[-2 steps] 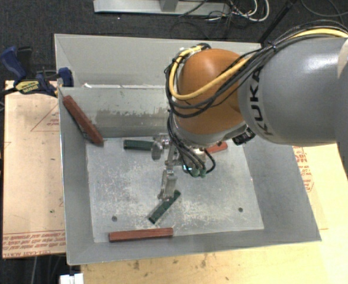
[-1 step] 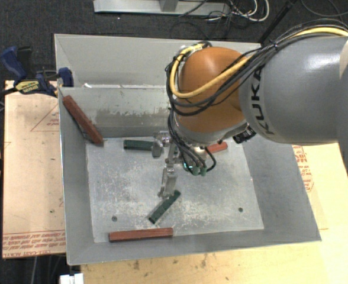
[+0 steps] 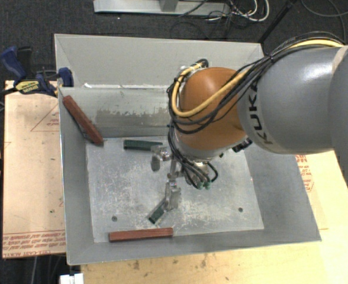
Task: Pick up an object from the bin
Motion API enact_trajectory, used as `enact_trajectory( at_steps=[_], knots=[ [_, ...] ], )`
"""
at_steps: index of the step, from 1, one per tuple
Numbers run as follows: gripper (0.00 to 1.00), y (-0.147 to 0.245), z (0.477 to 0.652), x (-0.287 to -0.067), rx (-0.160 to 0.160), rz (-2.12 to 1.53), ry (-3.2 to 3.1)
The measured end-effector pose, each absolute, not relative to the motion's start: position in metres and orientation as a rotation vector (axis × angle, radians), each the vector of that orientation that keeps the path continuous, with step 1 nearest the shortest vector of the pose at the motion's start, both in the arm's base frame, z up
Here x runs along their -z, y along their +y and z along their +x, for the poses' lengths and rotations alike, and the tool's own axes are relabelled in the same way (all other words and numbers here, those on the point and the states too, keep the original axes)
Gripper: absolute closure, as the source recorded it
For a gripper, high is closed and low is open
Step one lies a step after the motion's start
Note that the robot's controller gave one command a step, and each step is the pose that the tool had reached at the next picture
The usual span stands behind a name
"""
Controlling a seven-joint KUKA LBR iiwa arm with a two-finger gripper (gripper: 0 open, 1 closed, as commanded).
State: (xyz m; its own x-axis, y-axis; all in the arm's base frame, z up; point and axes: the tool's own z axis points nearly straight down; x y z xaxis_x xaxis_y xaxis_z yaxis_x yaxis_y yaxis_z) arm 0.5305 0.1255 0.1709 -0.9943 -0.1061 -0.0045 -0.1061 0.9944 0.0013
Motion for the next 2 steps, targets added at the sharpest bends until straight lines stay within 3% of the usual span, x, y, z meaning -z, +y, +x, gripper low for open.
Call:
enact_trajectory(
  at_steps=[1,2],
  knots=[
    [1.00,0.0877,0.5449,-0.0720,-0.002,-0.365,3.120],
    [1.00,0.0877,0.5449,-0.0720,-0.002,-0.365,3.120]
  ],
)
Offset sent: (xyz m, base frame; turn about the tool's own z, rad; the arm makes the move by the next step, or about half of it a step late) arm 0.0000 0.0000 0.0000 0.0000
